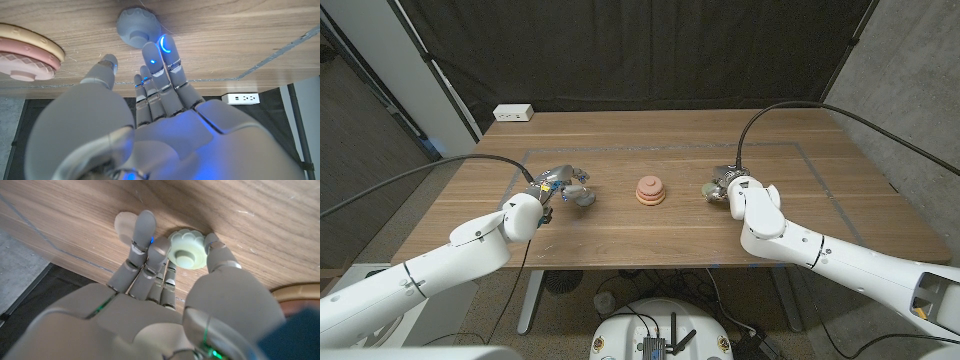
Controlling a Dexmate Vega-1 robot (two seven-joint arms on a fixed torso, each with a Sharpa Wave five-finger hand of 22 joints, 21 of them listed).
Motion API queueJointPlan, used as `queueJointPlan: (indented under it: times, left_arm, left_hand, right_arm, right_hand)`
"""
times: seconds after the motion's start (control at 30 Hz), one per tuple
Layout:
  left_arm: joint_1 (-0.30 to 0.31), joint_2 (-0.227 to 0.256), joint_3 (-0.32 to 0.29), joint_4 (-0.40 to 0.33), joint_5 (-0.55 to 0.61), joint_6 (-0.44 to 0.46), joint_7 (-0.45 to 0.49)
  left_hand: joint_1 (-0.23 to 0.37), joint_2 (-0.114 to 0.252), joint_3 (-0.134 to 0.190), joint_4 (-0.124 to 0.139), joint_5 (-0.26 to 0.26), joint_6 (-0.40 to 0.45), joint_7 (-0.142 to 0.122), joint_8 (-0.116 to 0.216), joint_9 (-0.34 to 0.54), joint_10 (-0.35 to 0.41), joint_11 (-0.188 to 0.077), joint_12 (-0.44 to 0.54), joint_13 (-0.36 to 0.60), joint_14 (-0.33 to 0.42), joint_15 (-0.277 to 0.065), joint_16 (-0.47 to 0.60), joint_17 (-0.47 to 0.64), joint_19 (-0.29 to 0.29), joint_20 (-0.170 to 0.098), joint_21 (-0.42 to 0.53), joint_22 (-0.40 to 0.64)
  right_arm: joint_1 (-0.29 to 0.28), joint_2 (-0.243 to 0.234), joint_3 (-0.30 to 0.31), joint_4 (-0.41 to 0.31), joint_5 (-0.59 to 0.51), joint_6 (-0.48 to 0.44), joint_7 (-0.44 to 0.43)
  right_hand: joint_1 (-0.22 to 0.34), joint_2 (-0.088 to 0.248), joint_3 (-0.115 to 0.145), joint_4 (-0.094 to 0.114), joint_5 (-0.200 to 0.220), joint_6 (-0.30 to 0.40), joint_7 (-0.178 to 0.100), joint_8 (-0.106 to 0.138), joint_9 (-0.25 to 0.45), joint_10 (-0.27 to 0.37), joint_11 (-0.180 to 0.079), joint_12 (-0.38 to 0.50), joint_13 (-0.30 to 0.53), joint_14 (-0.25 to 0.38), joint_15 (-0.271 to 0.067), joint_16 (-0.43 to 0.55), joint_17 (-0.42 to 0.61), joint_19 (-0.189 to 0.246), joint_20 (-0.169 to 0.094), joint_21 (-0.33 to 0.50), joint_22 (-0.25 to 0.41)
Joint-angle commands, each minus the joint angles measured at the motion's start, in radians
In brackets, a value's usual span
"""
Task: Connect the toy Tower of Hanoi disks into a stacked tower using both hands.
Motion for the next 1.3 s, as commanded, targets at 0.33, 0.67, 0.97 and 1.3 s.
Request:
queueJointPlan:
  times: [0.33,0.67,0.97,1.3]
  left_arm:
    - [0.012,0.016,-0.016,-0.030,0.005,0.022,0.017]
    - [0.014,0.023,-0.019,-0.044,0.019,0.034,0.021]
    - [0.027,0.032,-0.029,-0.060,0.020,0.047,0.026]
    - [0.038,0.037,-0.041,-0.068,0.013,0.055,0.030]
  left_hand:
    - [-0.005,0.003,0.014,0.002,0.007,0.011,-0.003,-0.003,0.005,0.010,-0.008,0.006,0.008,0.009,-0.089,-0.002,0.005,0.007,-0.132,0.010,0.007]
    - [-0.006,0.000,0.018,0.001,0.007,0.011,-0.002,-0.004,0.006,0.009,-0.009,0.004,0.012,0.009,-0.089,-0.002,0.005,0.007,-0.133,0.011,0.007]
    - [-0.005,-0.002,0.021,0.000,0.007,0.013,-0.001,-0.003,0.006,0.009,-0.008,0.003,0.015,0.010,-0.089,-0.002,0.005,0.005,-0.132,0.012,0.008]
    - [-0.006,-0.003,0.024,0.000,0.008,0.013,-0.003,-0.004,0.007,0.009,-0.010,0.002,0.018,0.010,-0.089,-0.003,0.005,0.006,-0.133,0.011,0.006]
  right_arm:
    - [-0.018,-0.031,0.045,-0.042,0.073,0.037,-0.088]
    - [-0.014,-0.046,0.044,-0.073,0.064,0.025,-0.089]
    - [-0.003,-0.061,0.036,-0.102,0.042,0.011,-0.064]
    - [0.013,-0.080,0.021,-0.154,-0.019,-0.006,0.001]
  right_hand:
    - [0.052,0.059,0.040,0.013,0.019,0.074,-0.046,0.010,0.006,0.108,-0.076,0.010,0.007,0.019,0.002,0.029,0.004,0.019,-0.027,0.010,0.003]
    - [0.054,0.059,0.048,0.014,0.026,0.085,-0.043,0.014,0.006,0.115,-0.076,0.008,0.012,0.023,0.002,0.040,0.004,0.023,-0.027,0.012,0.004]
    - [0.052,0.059,0.053,0.016,0.031,0.090,-0.045,0.014,0.005,0.119,-0.075,0.006,0.015,0.023,0.003,0.047,0.004,0.024,-0.027,0.013,0.003]
    - [0.048,0.058,0.060,0.018,0.037,0.087,-0.039,0.011,0.005,0.128,-0.073,0.002,0.017,0.023,0.003,0.056,0.003,0.026,-0.027,0.013,0.002]
